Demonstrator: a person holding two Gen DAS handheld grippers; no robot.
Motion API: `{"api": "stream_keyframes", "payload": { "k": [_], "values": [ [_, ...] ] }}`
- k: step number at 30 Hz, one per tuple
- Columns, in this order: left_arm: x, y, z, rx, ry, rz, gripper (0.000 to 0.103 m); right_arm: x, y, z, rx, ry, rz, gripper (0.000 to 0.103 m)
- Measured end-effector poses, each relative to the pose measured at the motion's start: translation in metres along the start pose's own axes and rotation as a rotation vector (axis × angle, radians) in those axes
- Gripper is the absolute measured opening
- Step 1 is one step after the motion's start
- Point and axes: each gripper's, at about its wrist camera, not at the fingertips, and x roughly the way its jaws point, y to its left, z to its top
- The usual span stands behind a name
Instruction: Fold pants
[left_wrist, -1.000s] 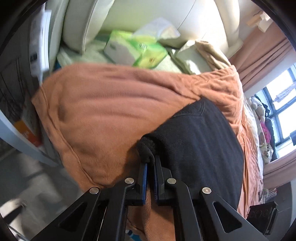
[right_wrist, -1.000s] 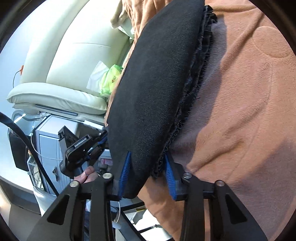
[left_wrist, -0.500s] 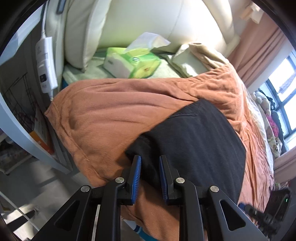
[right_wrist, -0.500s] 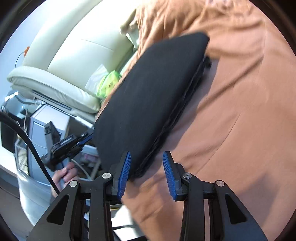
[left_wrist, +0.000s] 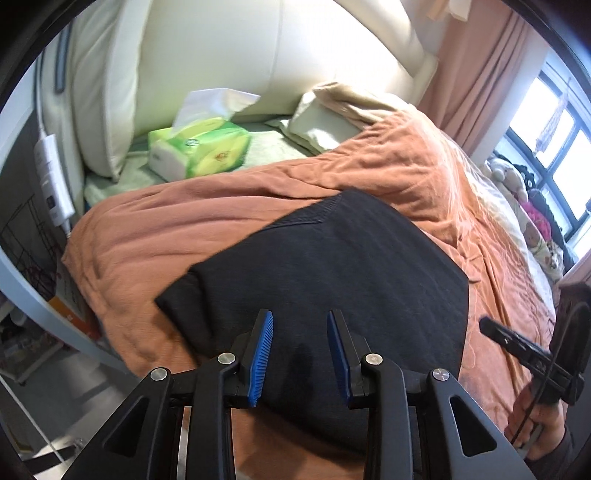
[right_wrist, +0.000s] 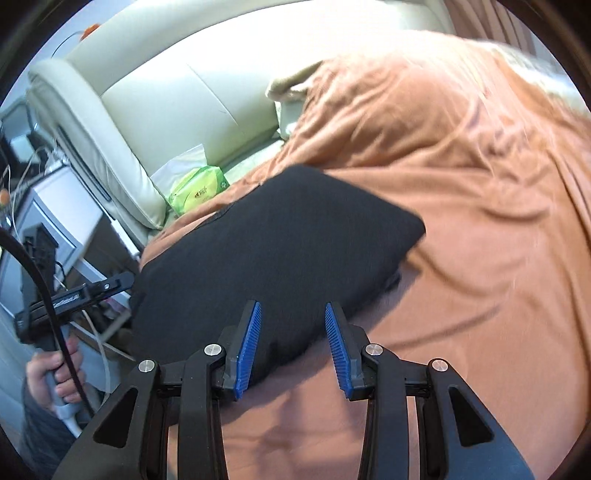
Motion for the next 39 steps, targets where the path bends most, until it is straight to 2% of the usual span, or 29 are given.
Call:
{"api": "stream_keyframes", "payload": {
  "k": [11, 18, 25, 31, 32, 33, 35, 37, 39],
  "values": [
    [0.03, -0.041, -0.028, 0.025, 0.021, 0.01, 0.033, 0.046, -0.002, 0.014, -0.114, 0.005, -0.051, 0.034],
    [0.032, -0.054, -0.042, 0.019, 0.032, 0.007, 0.033, 0.063, -0.013, 0.015, -0.11, 0.078, -0.129, 0.034],
    [0.017, -0.071, -0.05, 0.043, 0.029, 0.008, 0.034, 0.032, -0.006, 0.012, -0.11, 0.085, -0.132, 0.034],
    [-0.009, -0.094, -0.053, 0.061, 0.006, -0.001, 0.035, -0.024, -0.002, 0.012, -0.108, 0.059, -0.134, 0.034],
    [-0.015, -0.098, -0.054, 0.065, 0.0, -0.006, 0.036, -0.033, -0.001, 0.012, -0.112, 0.052, -0.134, 0.034],
    [-0.019, -0.102, -0.054, 0.07, -0.005, -0.008, 0.042, -0.046, 0.002, 0.011, -0.122, 0.042, -0.144, 0.035],
    [-0.033, -0.114, -0.055, 0.091, -0.027, -0.006, 0.051, -0.067, 0.006, 0.008, -0.135, 0.026, -0.158, 0.051],
    [-0.048, -0.126, -0.057, 0.113, -0.05, -0.003, 0.059, -0.093, 0.01, 0.003, -0.142, -0.001, -0.171, 0.063],
    [-0.062, -0.137, -0.058, 0.13, -0.071, -0.004, 0.072, -0.119, 0.013, -0.003, -0.145, -0.019, -0.183, 0.071]
  ]
}}
